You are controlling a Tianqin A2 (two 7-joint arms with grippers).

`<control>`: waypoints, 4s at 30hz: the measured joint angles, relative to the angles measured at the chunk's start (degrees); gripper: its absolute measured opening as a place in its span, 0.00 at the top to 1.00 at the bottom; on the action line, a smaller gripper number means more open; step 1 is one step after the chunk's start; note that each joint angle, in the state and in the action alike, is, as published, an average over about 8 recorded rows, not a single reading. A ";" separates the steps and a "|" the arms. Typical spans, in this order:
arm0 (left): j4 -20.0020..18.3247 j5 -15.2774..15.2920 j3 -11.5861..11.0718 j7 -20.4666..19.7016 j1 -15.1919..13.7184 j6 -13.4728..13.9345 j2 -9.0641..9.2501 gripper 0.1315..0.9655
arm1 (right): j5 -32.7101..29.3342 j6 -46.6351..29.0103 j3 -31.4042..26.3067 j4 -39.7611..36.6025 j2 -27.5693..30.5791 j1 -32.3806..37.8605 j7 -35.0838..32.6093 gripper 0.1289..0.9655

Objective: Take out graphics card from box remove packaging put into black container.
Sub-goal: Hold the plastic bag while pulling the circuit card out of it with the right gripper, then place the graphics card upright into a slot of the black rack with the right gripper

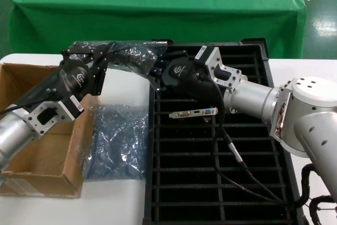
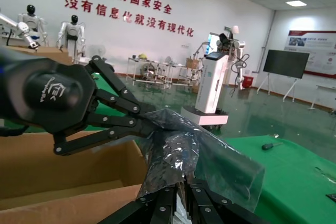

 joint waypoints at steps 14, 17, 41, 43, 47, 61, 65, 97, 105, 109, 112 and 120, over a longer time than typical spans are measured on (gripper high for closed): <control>0.71 -0.55 -0.32 0.30 -0.55 0.55 0.12 0.99 | -0.10 0.68 -2.22 0.55 0.00 0.19 0.97 0.84; 0.78 -0.62 -0.31 0.28 -0.50 0.80 0.02 0.99 | 0.72 0.85 -2.85 0.12 0.00 0.44 0.66 0.84; 3.45 -0.82 -1.09 2.90 -1.40 1.22 -0.14 0.99 | 11.81 1.41 -10.66 -5.76 -0.01 3.54 -3.92 0.87; 3.81 -0.78 -1.23 3.68 -1.54 1.15 0.01 0.99 | 11.87 1.34 -10.60 -5.95 -0.01 3.65 -3.98 0.90; 4.61 -0.71 -1.58 5.53 -1.86 0.95 0.39 0.99 | 10.98 1.24 -9.73 -5.92 0.01 3.69 -3.77 0.92; 8.49 -1.14 -3.44 12.92 -3.65 0.85 1.76 0.99 | 0.73 4.50 -6.19 9.55 4.04 -1.90 6.57 0.93; 9.42 -1.40 -3.92 14.38 -4.01 1.06 2.02 0.99 | -3.24 6.43 -6.46 17.28 6.40 -4.19 12.24 0.93; 7.75 -19.71 -26.34 10.99 -5.66 -0.43 9.47 0.99 | -60.33 -20.23 -8.35 49.35 14.08 5.66 76.12 0.93; 0.54 -32.67 -18.51 -8.75 2.77 -9.92 5.37 0.99 | -59.99 -21.89 -12.34 29.35 7.92 15.85 70.09 0.93; -2.41 -34.07 -15.74 -17.06 6.60 -12.43 3.92 0.99 | -59.22 -21.23 -13.61 20.09 5.15 19.57 66.15 0.93; -3.95 -32.49 -15.50 -21.47 8.36 -12.98 3.91 0.99 | -58.60 -20.53 -14.30 14.15 3.62 21.84 63.47 0.93; -5.34 -27.70 -17.14 -26.38 9.67 -12.23 5.01 0.99 | -56.72 -18.04 -15.69 4.29 1.47 25.64 56.92 0.93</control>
